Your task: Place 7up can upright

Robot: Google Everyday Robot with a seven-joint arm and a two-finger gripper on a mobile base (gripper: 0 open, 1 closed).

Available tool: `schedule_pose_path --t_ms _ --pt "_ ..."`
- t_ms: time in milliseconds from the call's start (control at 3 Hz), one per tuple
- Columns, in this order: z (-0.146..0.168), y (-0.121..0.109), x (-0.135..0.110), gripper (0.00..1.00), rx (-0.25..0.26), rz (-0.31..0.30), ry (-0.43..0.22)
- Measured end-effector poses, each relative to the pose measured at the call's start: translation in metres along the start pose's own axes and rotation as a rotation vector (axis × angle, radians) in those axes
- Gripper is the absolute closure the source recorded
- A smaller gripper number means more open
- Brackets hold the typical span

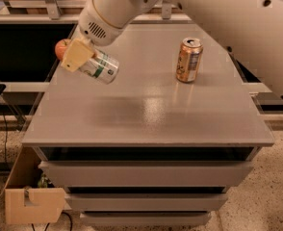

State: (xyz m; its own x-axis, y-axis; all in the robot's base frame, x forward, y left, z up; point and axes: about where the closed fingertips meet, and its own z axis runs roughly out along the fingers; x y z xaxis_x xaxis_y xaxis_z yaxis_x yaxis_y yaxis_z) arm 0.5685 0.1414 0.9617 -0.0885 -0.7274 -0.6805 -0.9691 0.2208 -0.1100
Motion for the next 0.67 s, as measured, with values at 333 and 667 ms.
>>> schedule_pose_path --t_ms 333,667 --pt "0.0002 0.0002 0.0001 1.0 -0.001 -0.001 0.001" --pt "0.0069 0.0006 -0.0033 1.0 0.034 0.021 -0.021"
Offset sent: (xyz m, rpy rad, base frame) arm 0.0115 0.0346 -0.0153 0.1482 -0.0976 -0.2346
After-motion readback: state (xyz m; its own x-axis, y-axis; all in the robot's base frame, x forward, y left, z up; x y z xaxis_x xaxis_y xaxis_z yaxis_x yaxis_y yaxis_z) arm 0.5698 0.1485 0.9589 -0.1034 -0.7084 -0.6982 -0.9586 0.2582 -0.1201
